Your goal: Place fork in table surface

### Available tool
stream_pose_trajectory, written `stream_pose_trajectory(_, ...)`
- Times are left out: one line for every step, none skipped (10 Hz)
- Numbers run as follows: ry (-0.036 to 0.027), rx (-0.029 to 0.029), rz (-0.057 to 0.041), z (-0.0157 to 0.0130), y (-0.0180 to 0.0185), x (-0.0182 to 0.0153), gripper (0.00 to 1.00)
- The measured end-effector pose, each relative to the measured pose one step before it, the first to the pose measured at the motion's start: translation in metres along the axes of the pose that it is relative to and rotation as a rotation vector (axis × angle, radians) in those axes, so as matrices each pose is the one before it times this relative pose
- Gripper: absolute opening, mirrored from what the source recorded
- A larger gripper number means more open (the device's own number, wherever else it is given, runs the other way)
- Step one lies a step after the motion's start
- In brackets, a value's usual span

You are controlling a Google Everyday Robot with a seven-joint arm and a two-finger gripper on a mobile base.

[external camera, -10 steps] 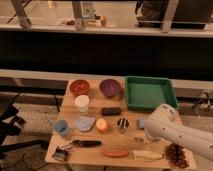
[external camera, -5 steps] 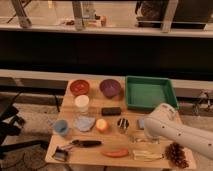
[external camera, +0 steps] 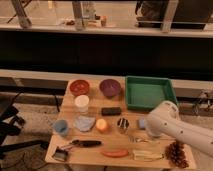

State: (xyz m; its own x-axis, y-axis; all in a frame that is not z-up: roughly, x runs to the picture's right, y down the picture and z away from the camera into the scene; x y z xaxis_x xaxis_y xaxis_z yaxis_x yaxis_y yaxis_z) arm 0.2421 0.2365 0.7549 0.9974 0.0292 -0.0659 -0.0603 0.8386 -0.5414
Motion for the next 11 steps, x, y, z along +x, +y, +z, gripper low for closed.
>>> stream_pose_trajectory(-0.01073,0.01842,0.00641,-0.01458,-0.00561,-0.00179,0.80)
stream_pose_trajectory(-0.01053,0.01599,0.00733,-0.01463,-0.00446,-0.00040,0.80)
stream_pose_trajectory(-0.01096,0.00677,0.00787,-0.00935,-0.00129,-0.00054,0.80)
stream_pose_trajectory(-0.00048,-0.00512,-0.00593,-0.00424,-0.00014,0.00004,0.80)
stream_pose_trajectory(0.00108,-0.01676,-0.00448,0.00066,0.00339,0.00219,0.80)
stream_pose_trajectory(0.00170,-0.00781,0.00259,0.00407,0.00283,0.00319,0.80)
stream_pose_trajectory(-0.00781,-0.01362,0.01760,0.00877,0.00733,0.00258,0.80)
stream_pose_trajectory(-0.00613,-0.00120,0.00842,0.00307,0.00205,-0.00021,0.80)
stream_pose_trajectory(-0.00570,-0.00085,0.00287,0.00030,0.00075,-0.00249,0.80)
stream_pose_trajectory(-0.00693,-0.00319,0.00198,-0.00120,-0.00019,-0.00343,0.80)
stream_pose_trajectory(-0.00619,-0.01071,0.00678,0.00007,0.00188,0.00083,0.80)
